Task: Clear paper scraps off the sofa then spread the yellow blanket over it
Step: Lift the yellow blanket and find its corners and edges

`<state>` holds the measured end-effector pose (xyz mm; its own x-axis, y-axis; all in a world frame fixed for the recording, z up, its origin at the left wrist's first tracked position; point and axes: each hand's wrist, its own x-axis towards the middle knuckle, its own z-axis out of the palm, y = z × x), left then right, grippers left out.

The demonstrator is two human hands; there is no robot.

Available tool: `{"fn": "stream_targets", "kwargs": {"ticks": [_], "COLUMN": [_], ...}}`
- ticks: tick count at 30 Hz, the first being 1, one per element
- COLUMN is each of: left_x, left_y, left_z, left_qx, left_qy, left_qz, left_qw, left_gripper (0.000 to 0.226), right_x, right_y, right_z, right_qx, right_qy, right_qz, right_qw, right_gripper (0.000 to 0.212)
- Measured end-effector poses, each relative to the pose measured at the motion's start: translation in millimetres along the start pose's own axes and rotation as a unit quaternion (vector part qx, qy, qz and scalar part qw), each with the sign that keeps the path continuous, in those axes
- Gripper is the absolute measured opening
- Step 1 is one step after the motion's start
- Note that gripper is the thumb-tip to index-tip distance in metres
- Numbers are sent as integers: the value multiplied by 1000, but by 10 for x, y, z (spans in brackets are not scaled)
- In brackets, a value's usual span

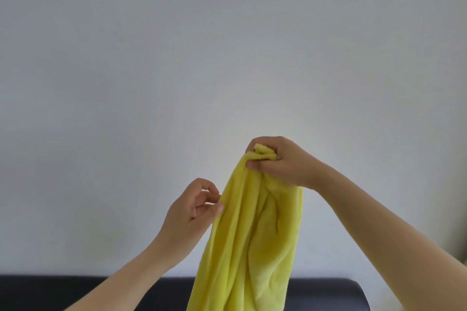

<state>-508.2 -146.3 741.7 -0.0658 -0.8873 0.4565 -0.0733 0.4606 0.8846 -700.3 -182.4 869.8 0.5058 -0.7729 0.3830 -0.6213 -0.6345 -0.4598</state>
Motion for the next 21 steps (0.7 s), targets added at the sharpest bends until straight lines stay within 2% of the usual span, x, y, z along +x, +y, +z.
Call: {"fn": "stream_targets", "kwargs": {"ticks": [4,9,11,13,18,21], "left_x": [8,46,62,63,29,-13], "left_y": [-74,-178,-169,-177,-240,-254], "left_z": [50,72,91,132,217,207], "left_qx": [109,219,193,151,83,-23], "left_qy": [17,49,61,37,-102,-193], "left_qz": [67,180,155,100,-30,-122], "left_qw": [992,958,967,983,991,973], "left_gripper": [21,33,31,28,21,30], "right_x": [15,9,13,28,67,76], "right_y": [-11,-25,-41,-66,-133,-136], "right_z": [-141,-319,-348,-353,-351,-346], "right_qx": [1,-16,-21,-28,-45,-53], "right_qy": [28,52,60,64,63,63], "right_qz": [-5,-4,-5,-9,-16,-16], "right_qw": [1000,999,998,998,997,997], "right_gripper": [3,6,6,6,5,6]}}
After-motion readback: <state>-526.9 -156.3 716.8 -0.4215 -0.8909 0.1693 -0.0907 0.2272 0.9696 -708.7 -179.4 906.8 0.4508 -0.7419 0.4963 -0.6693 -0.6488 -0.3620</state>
